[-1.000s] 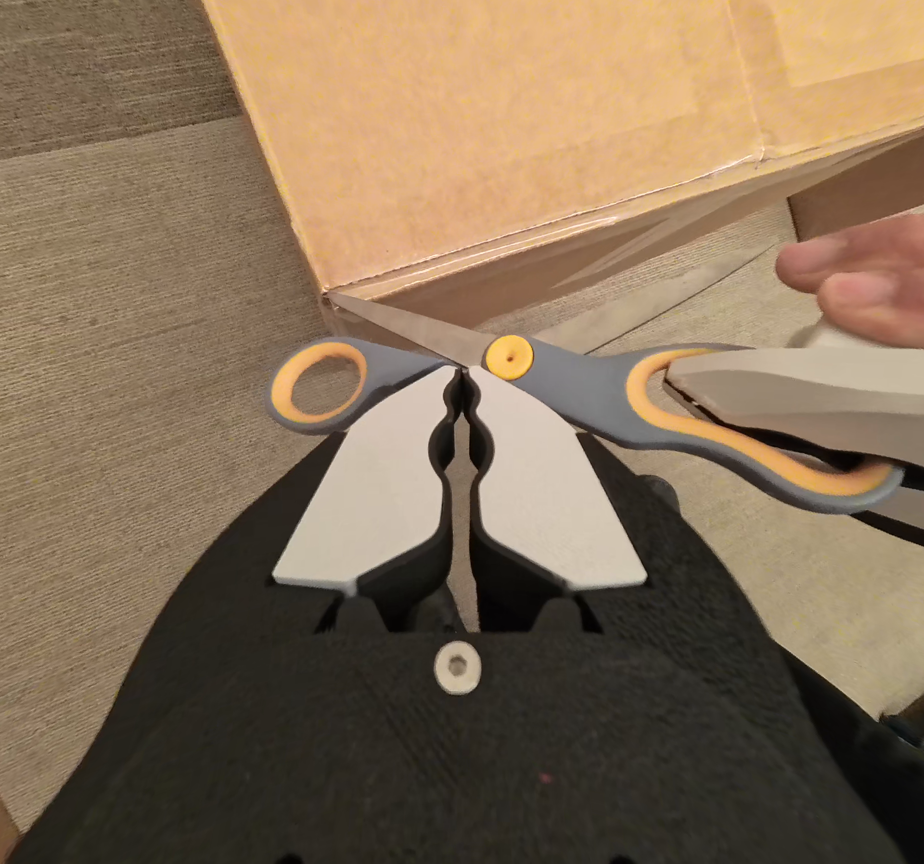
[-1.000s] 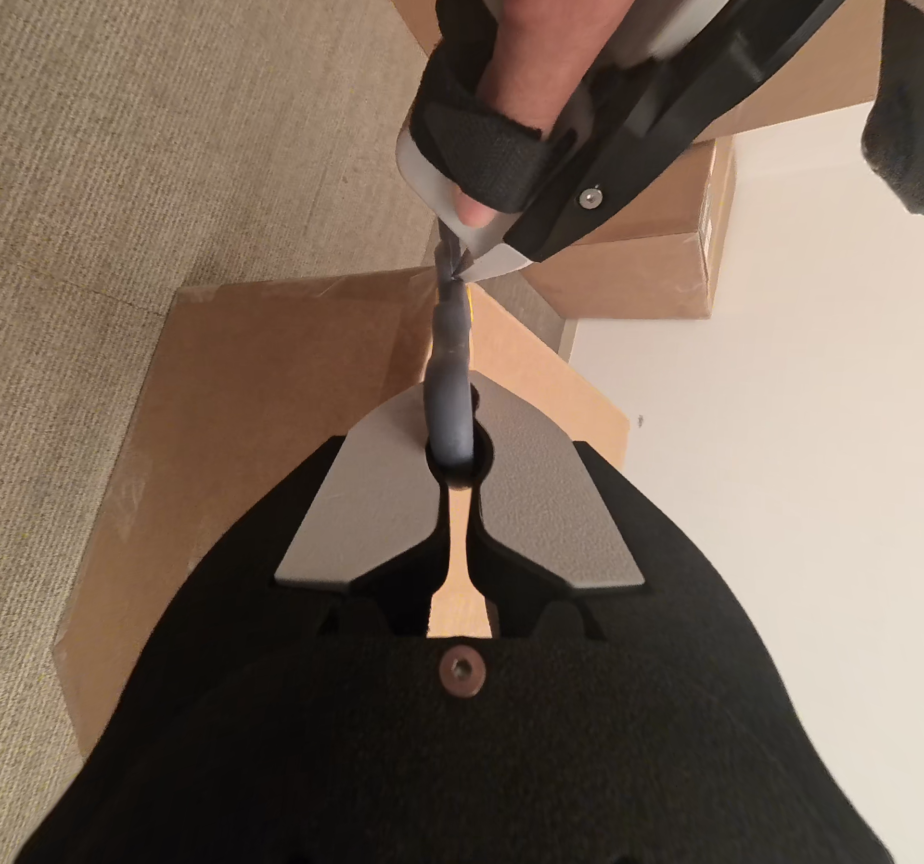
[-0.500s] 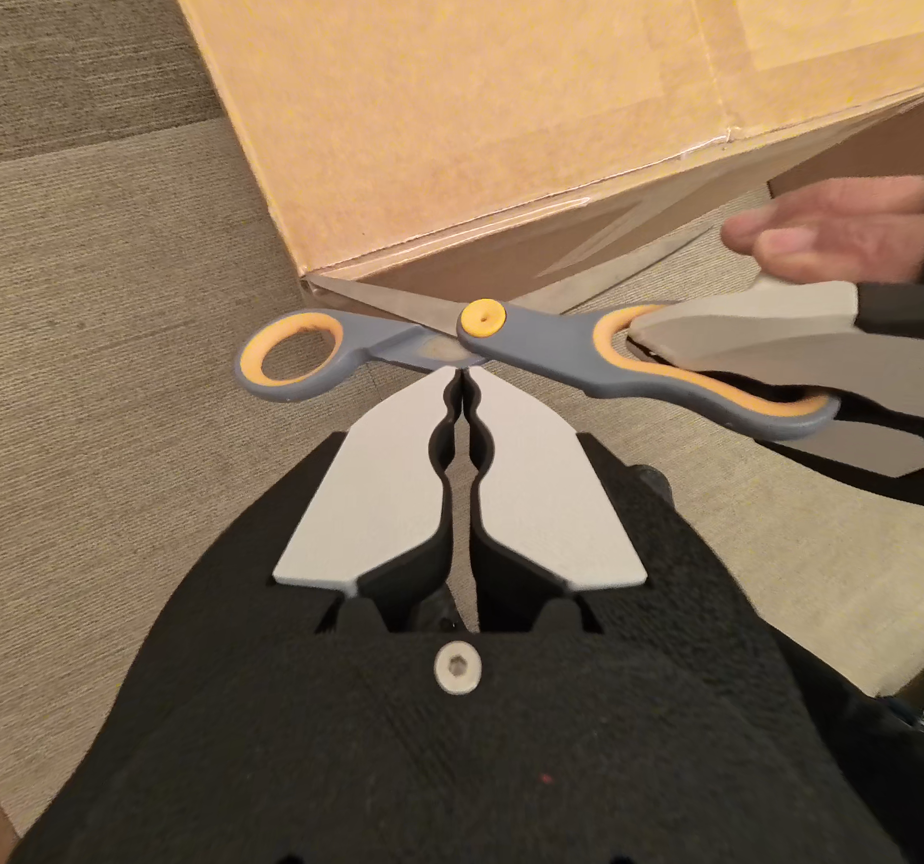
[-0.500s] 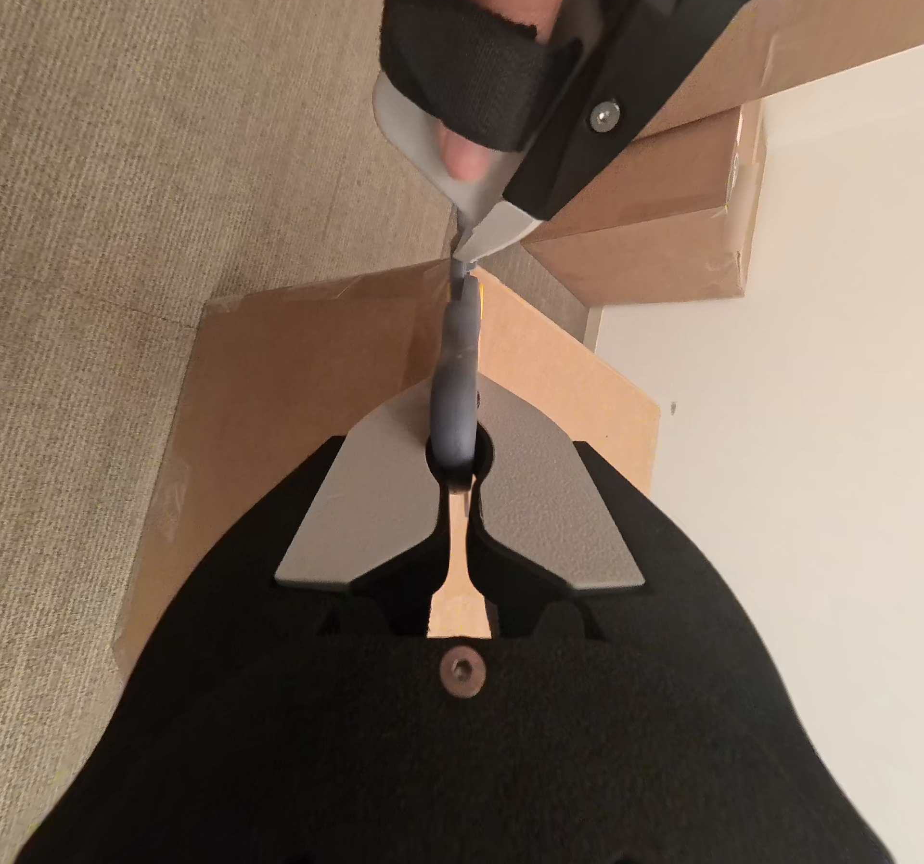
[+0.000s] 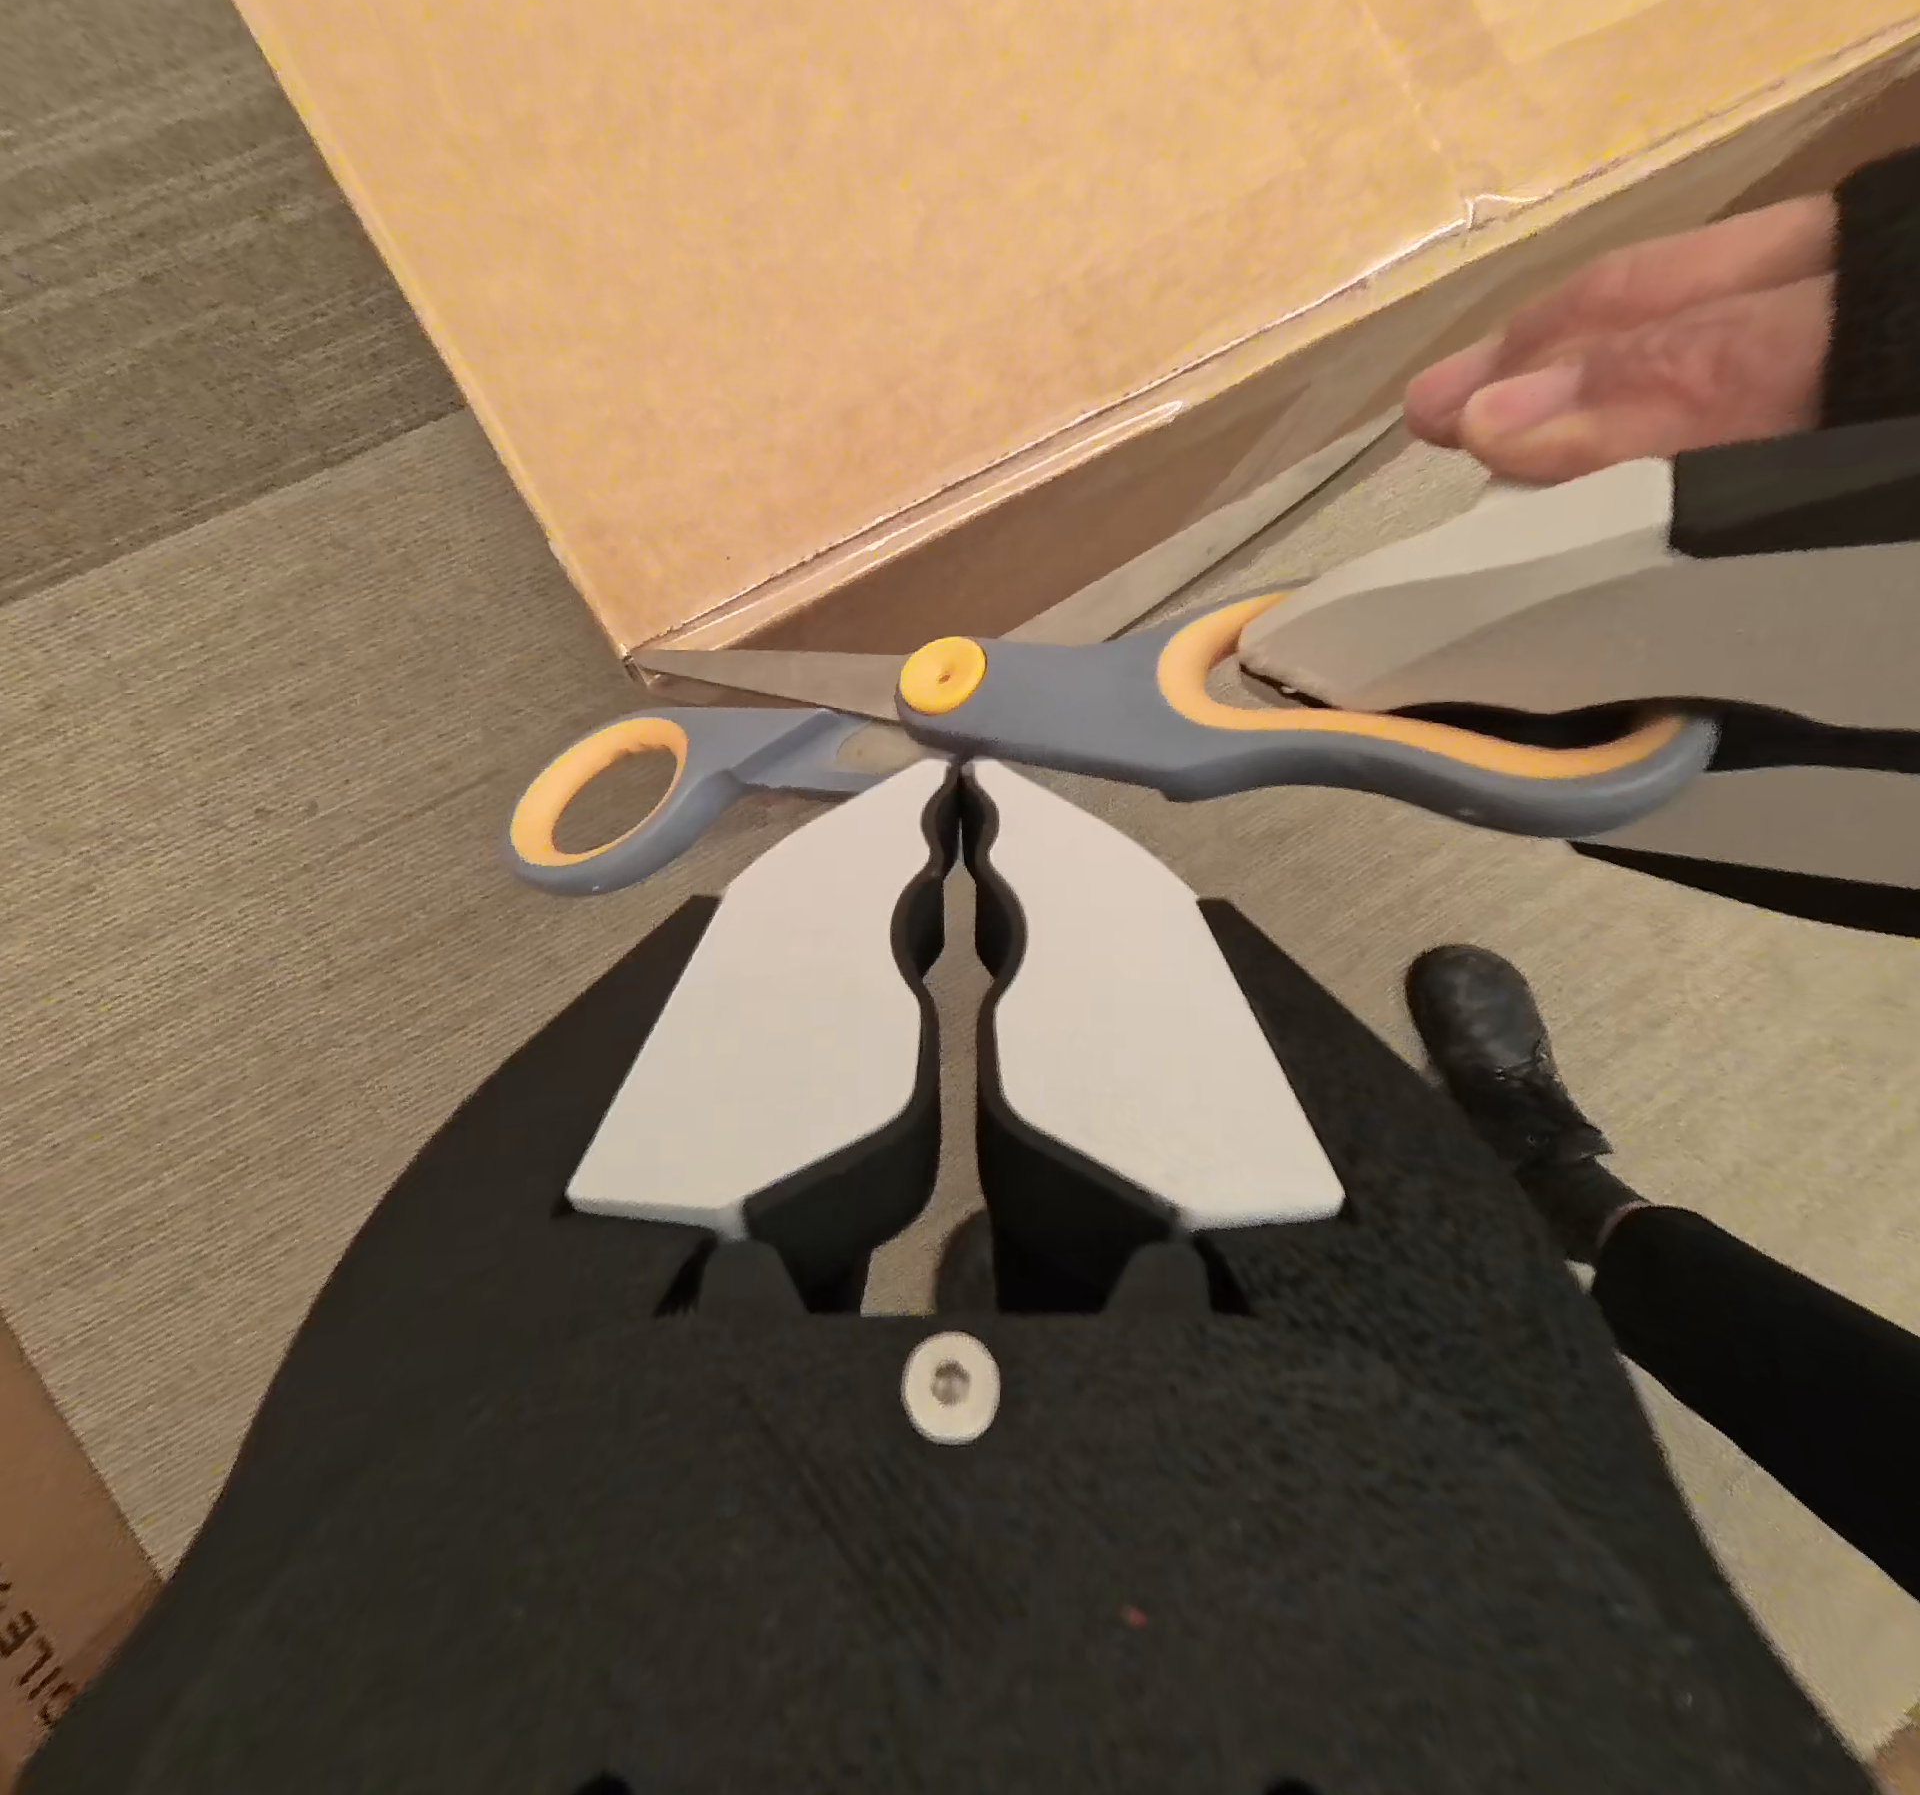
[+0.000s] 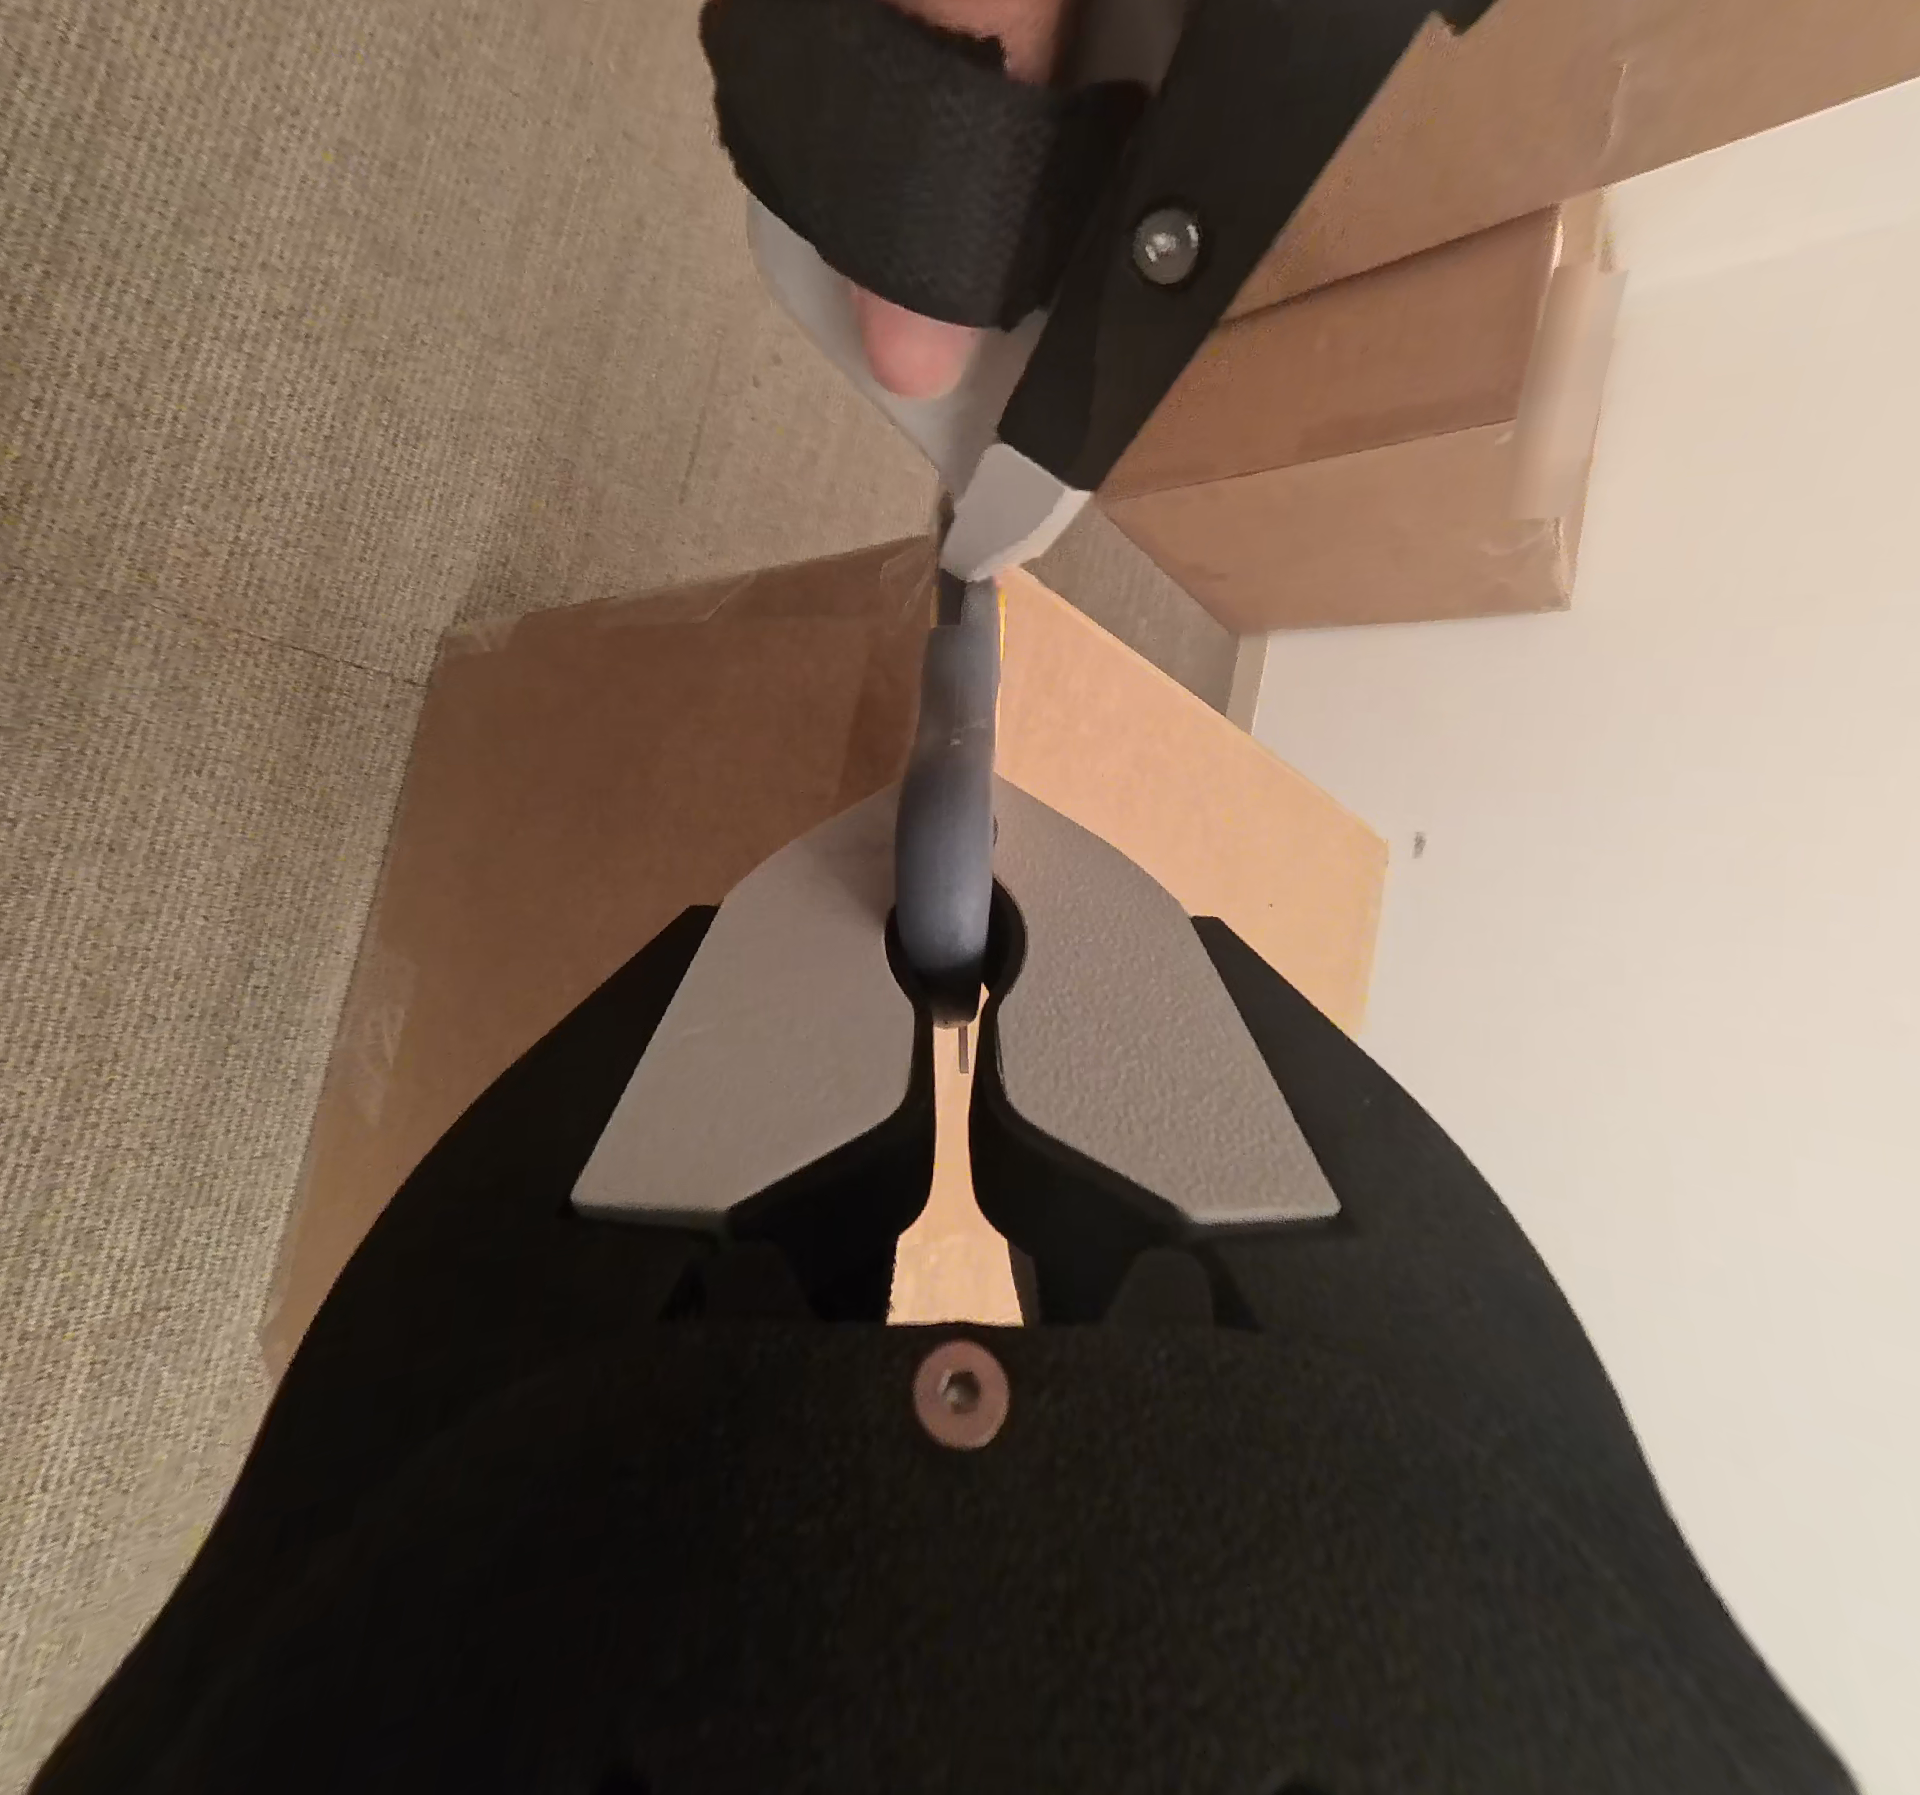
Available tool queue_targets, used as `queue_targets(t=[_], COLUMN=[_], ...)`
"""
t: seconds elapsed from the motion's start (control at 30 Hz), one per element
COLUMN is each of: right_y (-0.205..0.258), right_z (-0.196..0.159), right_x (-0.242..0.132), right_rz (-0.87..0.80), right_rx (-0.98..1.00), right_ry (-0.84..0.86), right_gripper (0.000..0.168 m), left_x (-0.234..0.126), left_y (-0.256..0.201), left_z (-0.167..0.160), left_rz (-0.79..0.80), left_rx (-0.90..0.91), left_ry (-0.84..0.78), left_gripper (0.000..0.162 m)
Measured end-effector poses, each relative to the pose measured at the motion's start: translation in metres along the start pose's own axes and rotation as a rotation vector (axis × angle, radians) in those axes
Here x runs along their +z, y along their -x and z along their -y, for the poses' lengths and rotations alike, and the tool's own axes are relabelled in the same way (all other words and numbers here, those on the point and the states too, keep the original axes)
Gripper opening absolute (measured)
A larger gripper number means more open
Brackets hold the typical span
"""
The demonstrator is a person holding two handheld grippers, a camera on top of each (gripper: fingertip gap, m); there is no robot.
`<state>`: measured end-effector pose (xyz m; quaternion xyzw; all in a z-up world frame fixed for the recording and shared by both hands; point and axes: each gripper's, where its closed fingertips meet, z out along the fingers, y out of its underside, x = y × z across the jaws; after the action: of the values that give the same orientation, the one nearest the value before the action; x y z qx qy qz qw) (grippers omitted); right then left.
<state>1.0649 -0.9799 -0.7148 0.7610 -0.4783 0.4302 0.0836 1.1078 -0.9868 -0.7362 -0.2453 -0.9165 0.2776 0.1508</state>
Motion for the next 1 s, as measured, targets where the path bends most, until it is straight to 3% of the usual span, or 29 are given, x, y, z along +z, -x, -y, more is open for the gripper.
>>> queue_targets(t=[0.27,0.47,0.57,0.77,1.0], right_y=[-0.002,-0.002,-0.002,-0.002,-0.003], right_z=[0.0,-0.001,0.0,0.0,0.001], right_x=[-0.002,-0.003,-0.003,-0.004,-0.004], right_rz=[0.006,0.011,0.012,0.014,0.025], right_rx=[0.0,0.003,0.004,0.01,0.03], right_ry=[-0.002,-0.004,-0.004,-0.005,-0.01], right_gripper=[0.0,0.0,0.0,0.0,0.0], left_x=[-0.001,-0.002,-0.002,0.004,0.01], left_y=[0.002,-0.001,0.003,0.009,0.007], left_z=[0.001,0.002,-0.001,-0.001,-0.001], left_rz=[-0.008,-0.053,-0.03,0.002,-0.02], left_rx=[0.046,0.059,0.107,0.181,0.232], left_ry=[-0.021,-0.039,-0.031,-0.033,-0.021], left_gripper=[0.0,0.023,0.022,0.007,0.012])
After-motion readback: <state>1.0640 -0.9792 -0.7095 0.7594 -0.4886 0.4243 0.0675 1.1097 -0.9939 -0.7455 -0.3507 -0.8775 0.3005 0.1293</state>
